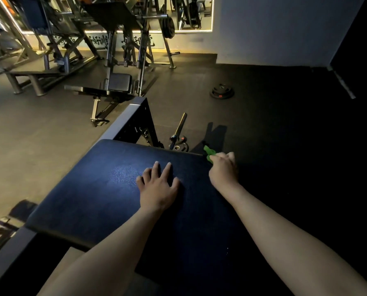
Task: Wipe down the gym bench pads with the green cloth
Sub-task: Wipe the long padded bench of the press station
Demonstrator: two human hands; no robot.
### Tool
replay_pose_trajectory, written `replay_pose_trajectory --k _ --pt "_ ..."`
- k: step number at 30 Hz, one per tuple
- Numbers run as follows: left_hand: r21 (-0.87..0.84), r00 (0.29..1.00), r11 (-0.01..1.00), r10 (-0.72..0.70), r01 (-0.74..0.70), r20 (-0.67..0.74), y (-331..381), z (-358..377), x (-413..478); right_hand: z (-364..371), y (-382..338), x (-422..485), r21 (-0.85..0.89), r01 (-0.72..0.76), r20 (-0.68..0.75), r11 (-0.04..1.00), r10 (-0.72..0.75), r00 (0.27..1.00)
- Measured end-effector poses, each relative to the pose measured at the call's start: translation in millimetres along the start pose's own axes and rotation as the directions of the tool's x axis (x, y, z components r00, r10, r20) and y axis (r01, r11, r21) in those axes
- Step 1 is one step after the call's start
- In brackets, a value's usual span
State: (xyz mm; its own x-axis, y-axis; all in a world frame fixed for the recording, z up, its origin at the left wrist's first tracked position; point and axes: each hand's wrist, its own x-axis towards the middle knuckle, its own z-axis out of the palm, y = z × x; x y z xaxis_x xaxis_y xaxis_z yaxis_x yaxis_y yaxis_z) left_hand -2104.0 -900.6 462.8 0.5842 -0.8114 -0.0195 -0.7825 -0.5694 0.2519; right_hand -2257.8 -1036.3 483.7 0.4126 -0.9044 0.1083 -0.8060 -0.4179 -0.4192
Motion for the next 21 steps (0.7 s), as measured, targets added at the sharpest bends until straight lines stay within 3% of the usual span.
replay_pose_trajectory --k 3,6,8,14,17,21 --pt "-0.029 1.000 1.000 -0.008 0.008 0.020 20.7 -1.4 -7.6 14.9 -33.1 1.9 0.081 0.147 0.070 0.986 -0.153 0.986" --pt "-0.016 0.998 0.999 0.039 -0.038 0.040 35.5 0.9 -17.9 25.1 -56.8 7.2 0.114 0.307 0.187 0.945 -0.324 0.928" --pt "-0.003 0.997 0.999 0.042 -0.042 0.062 32.3 1.3 -18.7 22.8 -47.8 11.0 0.092 0.332 0.225 0.939 -0.345 0.911" --pt "-0.016 0.991 0.996 0.090 -0.089 0.097 22.7 0.0 -16.0 -3.8 36.2 0.1 0.054 0.119 0.034 0.991 -0.121 0.992" --pt "-0.018 0.992 0.996 0.091 -0.090 0.089 22.9 0.1 -16.2 -8.7 43.1 -7.5 0.031 0.026 -0.045 0.999 -0.024 0.999" --pt "-0.007 0.993 0.997 0.075 -0.074 0.086 24.3 0.8 -17.0 -6.0 11.4 -3.9 0.063 -0.006 0.012 0.998 0.006 1.000"
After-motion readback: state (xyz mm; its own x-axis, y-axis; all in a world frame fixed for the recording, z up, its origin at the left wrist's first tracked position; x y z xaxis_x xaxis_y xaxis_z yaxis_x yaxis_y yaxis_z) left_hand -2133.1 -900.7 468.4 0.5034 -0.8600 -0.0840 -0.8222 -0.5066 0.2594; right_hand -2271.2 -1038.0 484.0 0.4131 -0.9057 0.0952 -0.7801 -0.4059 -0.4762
